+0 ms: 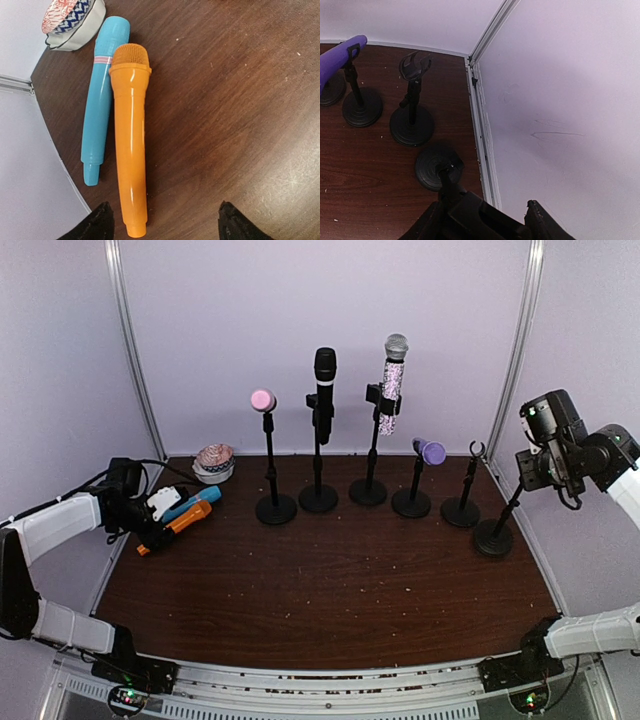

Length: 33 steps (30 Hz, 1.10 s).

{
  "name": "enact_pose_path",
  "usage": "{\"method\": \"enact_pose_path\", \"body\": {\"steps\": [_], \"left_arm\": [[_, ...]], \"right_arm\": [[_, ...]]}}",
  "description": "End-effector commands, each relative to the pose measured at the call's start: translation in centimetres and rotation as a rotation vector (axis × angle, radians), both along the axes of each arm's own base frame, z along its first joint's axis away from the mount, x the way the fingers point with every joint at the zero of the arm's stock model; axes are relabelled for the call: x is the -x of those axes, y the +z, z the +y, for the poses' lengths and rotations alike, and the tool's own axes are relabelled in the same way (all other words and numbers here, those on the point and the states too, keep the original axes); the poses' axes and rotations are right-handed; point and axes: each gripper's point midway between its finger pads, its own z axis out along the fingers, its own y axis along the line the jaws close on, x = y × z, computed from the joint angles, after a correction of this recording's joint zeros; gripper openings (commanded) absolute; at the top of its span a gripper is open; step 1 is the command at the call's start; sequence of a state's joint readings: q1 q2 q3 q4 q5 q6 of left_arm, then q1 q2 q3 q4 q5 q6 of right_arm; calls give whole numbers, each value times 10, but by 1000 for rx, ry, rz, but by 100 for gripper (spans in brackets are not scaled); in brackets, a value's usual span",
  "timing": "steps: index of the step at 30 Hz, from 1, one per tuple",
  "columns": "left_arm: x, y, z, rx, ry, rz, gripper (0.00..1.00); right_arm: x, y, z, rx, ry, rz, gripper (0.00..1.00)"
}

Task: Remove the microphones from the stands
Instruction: Move the microphone stand to the corner of the board.

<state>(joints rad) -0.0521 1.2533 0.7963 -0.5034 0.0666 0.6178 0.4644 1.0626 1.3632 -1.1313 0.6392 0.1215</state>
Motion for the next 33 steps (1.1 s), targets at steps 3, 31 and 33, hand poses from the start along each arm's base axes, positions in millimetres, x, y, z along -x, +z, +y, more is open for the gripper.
{"method": "enact_pose_path", "body": {"steps": [3,31,33], "left_arm": [[-6,14,-1,24,9,-39,84],[-4,18,-7,57,1,-29,93],[-4,18,-7,56,0,-28,93]], "right_arm": [[-24,-10,1,-45,-3,-15,51],[-13,41,-23,-113,-101,-209,84],[-11,45,-20,-141,-88,-221,83]]}}
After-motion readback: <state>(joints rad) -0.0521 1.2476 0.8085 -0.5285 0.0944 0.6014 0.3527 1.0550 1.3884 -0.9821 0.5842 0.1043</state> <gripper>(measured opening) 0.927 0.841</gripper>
